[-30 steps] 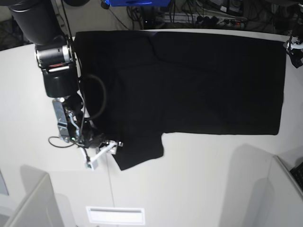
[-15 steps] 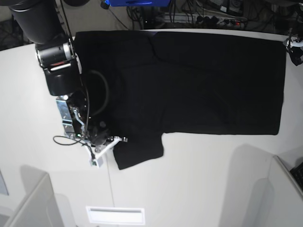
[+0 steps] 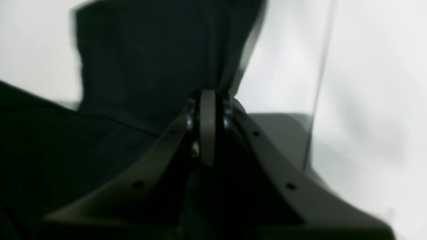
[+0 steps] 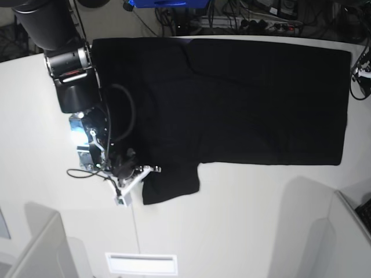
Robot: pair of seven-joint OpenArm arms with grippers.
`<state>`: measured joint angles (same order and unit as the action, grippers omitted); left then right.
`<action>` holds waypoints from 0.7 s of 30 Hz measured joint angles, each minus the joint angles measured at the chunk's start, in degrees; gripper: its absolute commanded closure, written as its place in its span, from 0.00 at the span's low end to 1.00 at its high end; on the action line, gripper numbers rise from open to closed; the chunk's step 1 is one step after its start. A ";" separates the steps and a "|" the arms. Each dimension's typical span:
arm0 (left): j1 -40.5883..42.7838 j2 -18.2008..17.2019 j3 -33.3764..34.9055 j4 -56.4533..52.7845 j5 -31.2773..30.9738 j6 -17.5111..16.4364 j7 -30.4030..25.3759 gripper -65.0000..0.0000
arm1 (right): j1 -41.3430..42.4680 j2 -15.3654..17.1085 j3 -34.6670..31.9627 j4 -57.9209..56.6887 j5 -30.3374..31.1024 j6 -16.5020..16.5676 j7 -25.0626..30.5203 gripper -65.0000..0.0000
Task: Fold the T-shirt properly
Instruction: 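Move the left gripper to the hem corner and grasp both corners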
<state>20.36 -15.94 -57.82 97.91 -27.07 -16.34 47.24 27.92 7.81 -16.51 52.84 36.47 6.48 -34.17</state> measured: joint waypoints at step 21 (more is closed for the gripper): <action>-36.35 -15.15 26.43 -41.53 4.76 0.09 -0.74 0.21 | -1.95 0.07 0.00 5.70 0.13 0.00 -0.94 1.00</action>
<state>-15.99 -31.09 -31.40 56.38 -22.31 -16.25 46.50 25.98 7.88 -16.51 58.54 36.60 6.48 -35.11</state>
